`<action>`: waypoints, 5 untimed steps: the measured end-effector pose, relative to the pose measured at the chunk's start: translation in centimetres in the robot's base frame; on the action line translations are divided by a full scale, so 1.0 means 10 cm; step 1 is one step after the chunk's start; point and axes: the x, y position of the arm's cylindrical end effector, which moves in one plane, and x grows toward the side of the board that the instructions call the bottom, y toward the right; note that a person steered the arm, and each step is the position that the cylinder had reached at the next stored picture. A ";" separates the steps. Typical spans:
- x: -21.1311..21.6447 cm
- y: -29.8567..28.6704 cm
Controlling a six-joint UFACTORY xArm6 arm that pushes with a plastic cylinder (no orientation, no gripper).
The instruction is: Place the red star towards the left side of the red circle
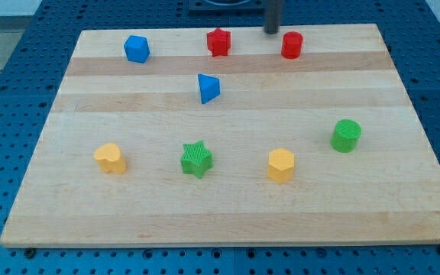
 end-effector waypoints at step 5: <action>0.33 -0.67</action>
